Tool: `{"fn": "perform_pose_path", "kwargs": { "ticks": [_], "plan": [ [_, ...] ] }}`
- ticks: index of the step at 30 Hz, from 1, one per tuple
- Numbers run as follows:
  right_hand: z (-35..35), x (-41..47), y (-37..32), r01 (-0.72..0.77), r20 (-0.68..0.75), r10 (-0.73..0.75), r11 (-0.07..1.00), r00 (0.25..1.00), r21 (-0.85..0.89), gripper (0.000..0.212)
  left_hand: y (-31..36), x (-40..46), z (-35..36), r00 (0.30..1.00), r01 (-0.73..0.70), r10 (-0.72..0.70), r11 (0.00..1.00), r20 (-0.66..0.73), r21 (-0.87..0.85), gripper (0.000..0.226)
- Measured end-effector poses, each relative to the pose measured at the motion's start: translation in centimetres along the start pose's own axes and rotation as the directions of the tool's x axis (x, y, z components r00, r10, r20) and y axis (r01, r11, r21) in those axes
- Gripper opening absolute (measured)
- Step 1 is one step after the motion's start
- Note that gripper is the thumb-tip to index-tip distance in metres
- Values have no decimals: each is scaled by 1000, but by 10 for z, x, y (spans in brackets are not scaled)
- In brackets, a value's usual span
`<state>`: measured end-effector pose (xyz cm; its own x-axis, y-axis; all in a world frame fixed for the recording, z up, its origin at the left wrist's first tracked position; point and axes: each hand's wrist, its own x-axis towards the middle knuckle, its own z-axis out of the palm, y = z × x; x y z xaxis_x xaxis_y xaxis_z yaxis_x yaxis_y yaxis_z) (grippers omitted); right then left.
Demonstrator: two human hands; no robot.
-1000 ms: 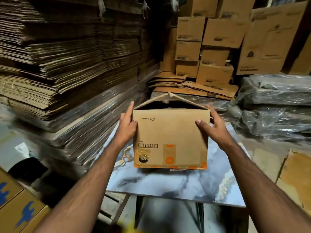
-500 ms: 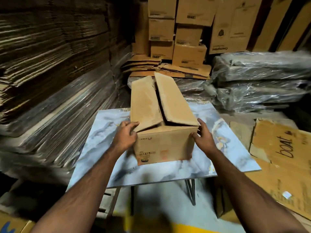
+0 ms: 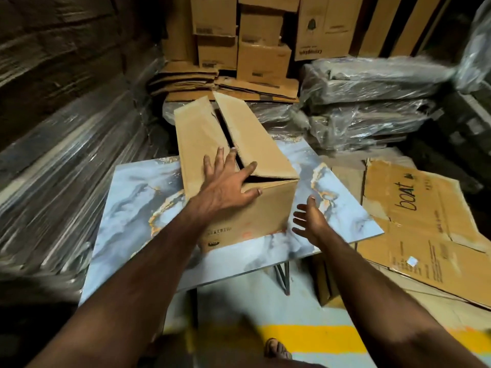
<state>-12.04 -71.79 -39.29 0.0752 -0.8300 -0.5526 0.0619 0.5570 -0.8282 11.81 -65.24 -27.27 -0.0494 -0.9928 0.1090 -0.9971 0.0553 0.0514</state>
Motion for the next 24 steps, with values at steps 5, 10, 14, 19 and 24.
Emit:
{"fn": "perform_pose_path", "kwargs": {
  "ticks": [5,10,14,19,24],
  "plan": [
    [-2,19,16,-99,24,99,995,995,-9,75,1,9,31,994,17,-19,1000,106,22,84],
    [7,32,35,-143,55,144,989,988,-24,71,-12,-6,52,999,42,-42,999,-3,30,73],
    [28,36,37,-154,39,153,987,988,43,66,-33,-15,50,996,44,-44,999,-74,-1,71],
    [52,38,45,-192,115,160,905,980,379,79,-65,-38,48,989,67,-79,993,-127,-100,75],
    [82,14,55,-276,338,129,856,932,437,93,-76,-54,43,962,171,-214,957,-171,-234,72]
  ]
}}
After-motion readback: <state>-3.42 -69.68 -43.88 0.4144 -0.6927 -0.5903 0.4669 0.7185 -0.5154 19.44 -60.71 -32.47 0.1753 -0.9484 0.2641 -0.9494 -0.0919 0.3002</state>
